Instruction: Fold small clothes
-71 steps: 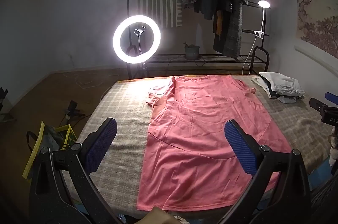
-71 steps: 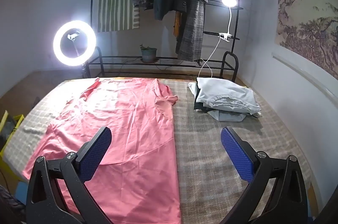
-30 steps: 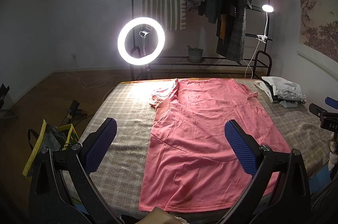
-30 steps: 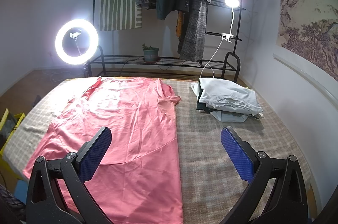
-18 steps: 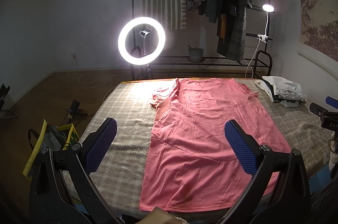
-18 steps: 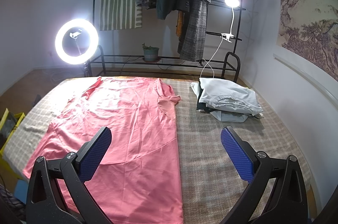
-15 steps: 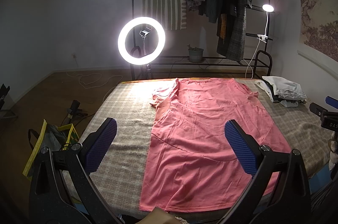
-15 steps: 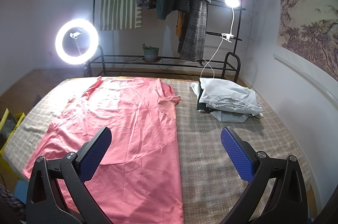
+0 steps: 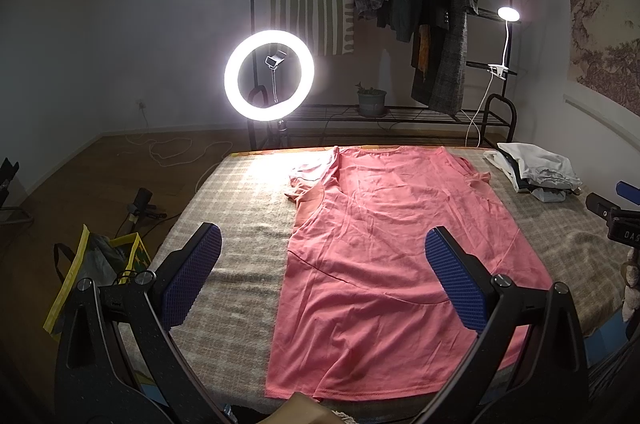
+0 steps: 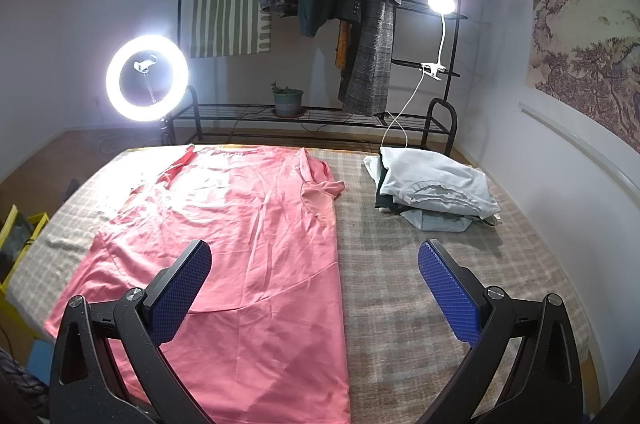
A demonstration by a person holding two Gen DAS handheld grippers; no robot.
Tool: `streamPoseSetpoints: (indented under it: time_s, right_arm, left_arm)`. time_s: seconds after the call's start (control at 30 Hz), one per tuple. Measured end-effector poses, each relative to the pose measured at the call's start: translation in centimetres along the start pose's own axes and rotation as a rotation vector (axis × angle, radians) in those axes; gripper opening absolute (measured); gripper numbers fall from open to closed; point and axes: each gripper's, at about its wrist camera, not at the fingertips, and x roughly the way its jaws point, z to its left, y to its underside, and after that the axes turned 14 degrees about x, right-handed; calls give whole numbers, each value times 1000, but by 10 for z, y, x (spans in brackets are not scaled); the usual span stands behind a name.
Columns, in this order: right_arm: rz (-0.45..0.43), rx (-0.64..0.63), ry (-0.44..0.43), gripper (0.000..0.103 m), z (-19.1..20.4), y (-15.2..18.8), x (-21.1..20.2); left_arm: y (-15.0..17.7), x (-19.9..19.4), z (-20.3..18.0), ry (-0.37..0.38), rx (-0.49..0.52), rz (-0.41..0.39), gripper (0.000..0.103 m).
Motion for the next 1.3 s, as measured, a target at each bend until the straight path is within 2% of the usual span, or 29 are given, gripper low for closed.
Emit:
streamPoseSetpoints:
  time_s: [0.27,0.5,0.57,0.67,0.8,0.97,1.1,1.3]
  right_arm:
    - [-17,8,-7,103,8,2,0]
    - [19,47,-61,103,7,-11,17]
    - [51,55,-94,102,11,-18,25]
    - [92,41,-142,93,22,-29,36]
    - [157,19,-230,88,53,-50,57]
    - [252,-11,-349,82,108,-74,86]
    - [319,-24,-414,82,150,-88,108]
    - [408,-28,-465,82,210,-107,157]
  left_arm:
    - [7,3,8,-3,-15,18,103]
    - [34,14,25,53,-128,58,103]
    - [44,17,29,55,-162,86,98]
    - [63,26,36,73,-233,154,88]
    - [97,42,49,100,-372,263,70]
    - [144,61,58,84,-496,380,59]
    - [168,76,59,84,-536,447,59]
    - [181,98,57,107,-557,495,58]
